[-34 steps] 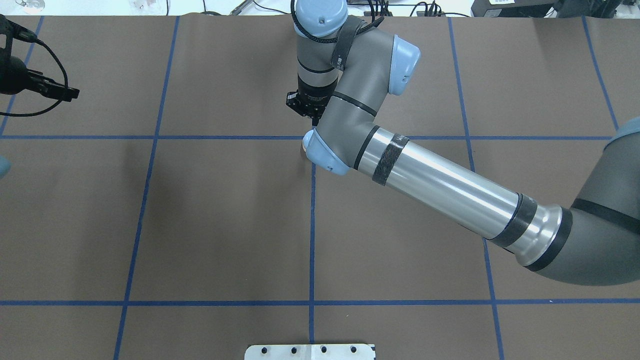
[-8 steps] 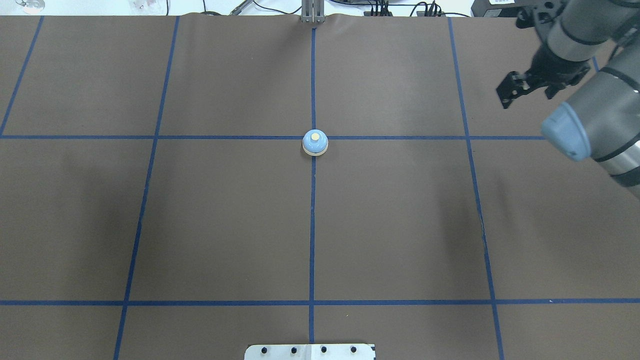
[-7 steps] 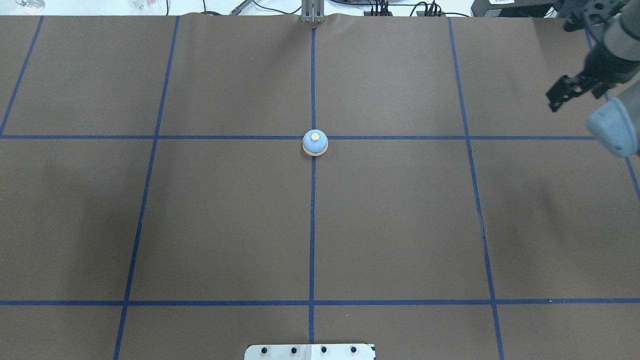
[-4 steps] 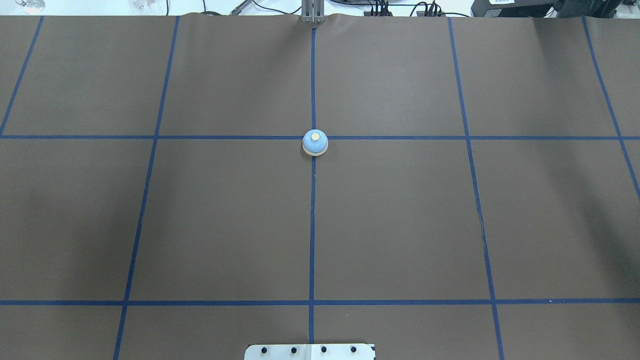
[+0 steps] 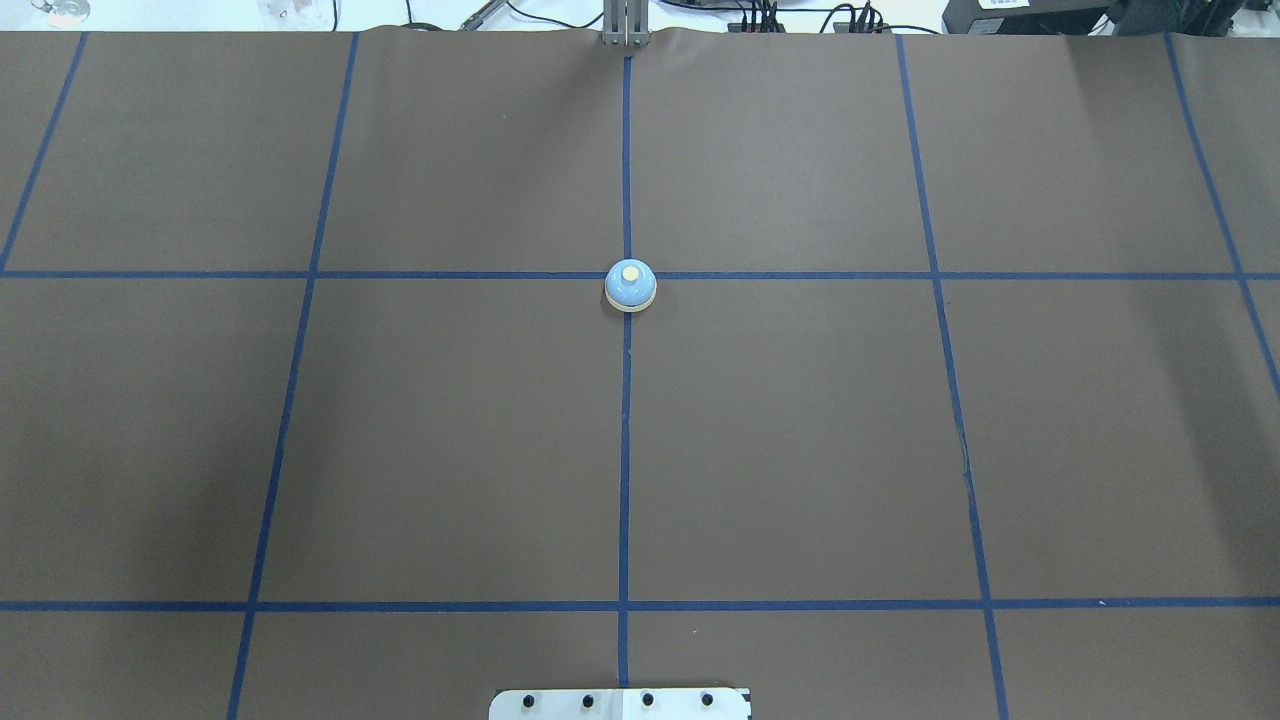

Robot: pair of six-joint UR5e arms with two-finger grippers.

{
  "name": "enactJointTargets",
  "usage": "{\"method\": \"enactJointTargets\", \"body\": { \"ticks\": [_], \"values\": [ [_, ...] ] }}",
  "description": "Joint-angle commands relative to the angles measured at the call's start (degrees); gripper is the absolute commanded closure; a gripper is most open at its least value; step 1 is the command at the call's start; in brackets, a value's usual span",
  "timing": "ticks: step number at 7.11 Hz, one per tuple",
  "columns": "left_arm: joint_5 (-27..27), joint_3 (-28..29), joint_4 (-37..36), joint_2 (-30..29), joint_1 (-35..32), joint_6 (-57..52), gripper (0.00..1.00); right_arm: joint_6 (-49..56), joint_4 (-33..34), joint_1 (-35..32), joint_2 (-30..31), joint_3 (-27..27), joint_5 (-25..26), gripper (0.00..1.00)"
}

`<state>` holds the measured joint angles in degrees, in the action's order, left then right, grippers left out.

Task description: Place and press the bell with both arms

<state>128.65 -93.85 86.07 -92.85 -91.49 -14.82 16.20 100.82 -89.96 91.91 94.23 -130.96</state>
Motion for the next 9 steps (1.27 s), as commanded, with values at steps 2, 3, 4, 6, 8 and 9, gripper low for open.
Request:
{"method": "enactJointTargets", "body": {
  "ticks": [2, 3, 4, 6, 8, 9],
  "values": [
    [0.0, 0.2, 0.9, 2.3, 0.1, 0.4, 0.0, -3.2, -0.1, -2.3, 1.0, 1.2, -5.3, 0.0],
    [0.0, 0.2, 0.9, 2.3, 0.1, 0.5, 0.0, -7.5, -0.1, -2.3, 1.4, 3.3, -4.7, 0.0],
    [-0.3, 0.3, 0.9, 2.3, 0.1, 0.5, 0.0, -10.2, -0.1, -2.3, 1.5, 4.0, -3.5, 0.0],
    [-0.6, 0.3, 2.8, 2.4, 0.1, 0.5, 0.0, -10.3, -0.1, -2.3, 1.9, 5.4, -2.4, 0.0],
    [-0.7, 0.3, 2.8, 2.4, 0.1, 0.5, 0.0, -10.3, -0.1, -2.3, 1.7, 5.4, -2.2, 0.0],
    [-0.7, 0.2, 2.8, 2.4, 0.1, 0.5, 0.0, -10.3, -0.1, -2.3, 1.6, 5.4, -2.2, 0.0]
  ]
}}
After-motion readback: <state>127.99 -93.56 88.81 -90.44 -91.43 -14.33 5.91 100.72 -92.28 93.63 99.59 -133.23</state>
